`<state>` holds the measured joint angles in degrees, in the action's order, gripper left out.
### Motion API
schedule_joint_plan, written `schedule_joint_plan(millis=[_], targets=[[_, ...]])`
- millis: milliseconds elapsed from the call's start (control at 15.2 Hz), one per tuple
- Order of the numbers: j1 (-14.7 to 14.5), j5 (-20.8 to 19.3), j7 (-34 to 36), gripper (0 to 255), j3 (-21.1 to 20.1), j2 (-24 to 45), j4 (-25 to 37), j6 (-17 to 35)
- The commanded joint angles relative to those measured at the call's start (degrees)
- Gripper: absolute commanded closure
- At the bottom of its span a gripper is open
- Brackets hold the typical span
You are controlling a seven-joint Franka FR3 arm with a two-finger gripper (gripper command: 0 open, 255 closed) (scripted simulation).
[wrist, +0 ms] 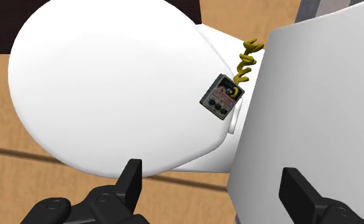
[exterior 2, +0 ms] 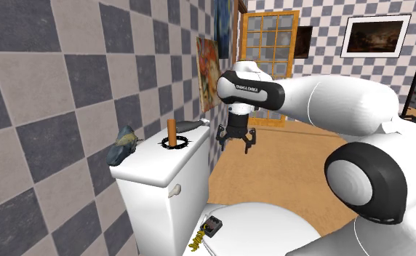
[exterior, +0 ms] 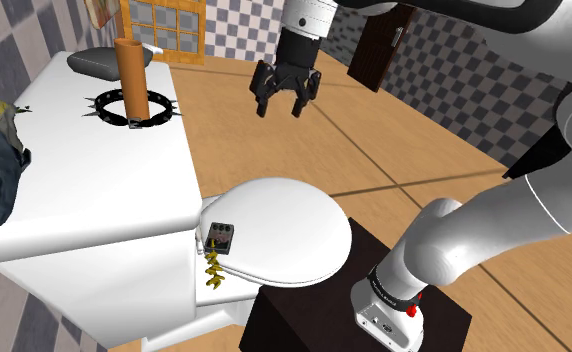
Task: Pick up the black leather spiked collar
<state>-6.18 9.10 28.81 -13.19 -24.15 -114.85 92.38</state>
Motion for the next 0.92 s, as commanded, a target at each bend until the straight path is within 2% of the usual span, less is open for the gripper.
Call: schedule_joint_plan(millis=[0, 462, 858], targets=[[-0.3, 0.4, 2.5, 0, -1.7, 3.4, 3.0, 1.1], [-1.9, -0.8, 11.5, 0, -7.3, 15.3, 15.8, 3.1], [-4.7, -5.2, 19.8, 0, -11.3, 27.9, 30.6, 2.6]])
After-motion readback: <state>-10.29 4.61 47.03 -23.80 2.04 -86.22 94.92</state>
